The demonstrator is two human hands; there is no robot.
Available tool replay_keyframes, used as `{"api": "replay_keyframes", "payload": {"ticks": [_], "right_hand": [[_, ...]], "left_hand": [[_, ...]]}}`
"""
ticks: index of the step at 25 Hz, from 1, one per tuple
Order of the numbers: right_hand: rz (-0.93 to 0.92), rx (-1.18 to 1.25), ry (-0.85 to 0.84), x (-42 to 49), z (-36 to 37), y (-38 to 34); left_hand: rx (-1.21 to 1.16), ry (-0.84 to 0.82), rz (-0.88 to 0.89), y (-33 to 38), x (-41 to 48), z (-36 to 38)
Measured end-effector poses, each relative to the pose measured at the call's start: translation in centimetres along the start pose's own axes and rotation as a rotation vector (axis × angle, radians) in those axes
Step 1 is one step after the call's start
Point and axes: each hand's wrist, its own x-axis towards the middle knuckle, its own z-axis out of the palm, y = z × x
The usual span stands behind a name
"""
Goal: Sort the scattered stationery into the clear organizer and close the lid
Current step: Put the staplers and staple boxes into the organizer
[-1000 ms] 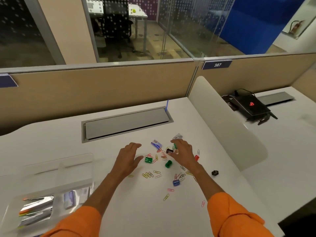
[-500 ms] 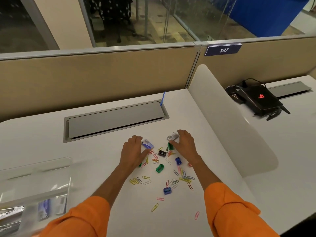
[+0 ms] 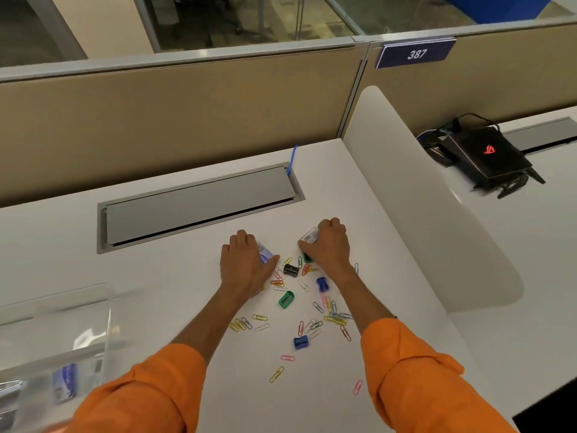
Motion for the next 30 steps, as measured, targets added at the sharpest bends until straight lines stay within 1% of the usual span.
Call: {"api": "replay_keyframes", "payload": {"ticks": [4,7,10,13,17,20,23,28,30], "right_hand": [[0.011,-0.01,0.008,-0.2,0.0,-0.3],[-0.01,0.027,0.025,-0.3,-0.1,0.0],[-0.077,0.051,0.064,-0.7,-0.6,0.0],[-0.152,0.041,0.032,-2.0,-1.3,-1.0],[-0.256,0.058,0.007,-4.8,-1.2,-3.1],[-0.316,0.07,-0.021,-6.9,-1.2,-5.1],[-0.375,0.074,-0.013,-8.9,-1.4,-7.2],[-0.478,0.084,-0.028,-12.7,-1.8,-11.7],[-0.521,0.071,-0.023,-14.3,-1.4,-13.7]], "left_hand": [[-0.013,0.012,0.002,0.4,0.2,0.2],[-0.016,0.018,0.027,0.2,0.3,0.2],[-0.024,0.034,0.074,-0.3,0.2,-0.4],[-0.022,0.042,0.118,-1.0,-0.4,-1.4],[-0.053,0.045,0.124,-2.2,-2.1,-3.2],[-0.081,0.088,0.134,-3.8,-3.7,-4.8],[-0.091,0.124,0.132,-5.9,-5.7,-6.6],[-0.126,0.148,0.093,-10.4,-9.8,-9.7],[-0.119,0.129,0.084,-12.6,-11.5,-10.8]]}}
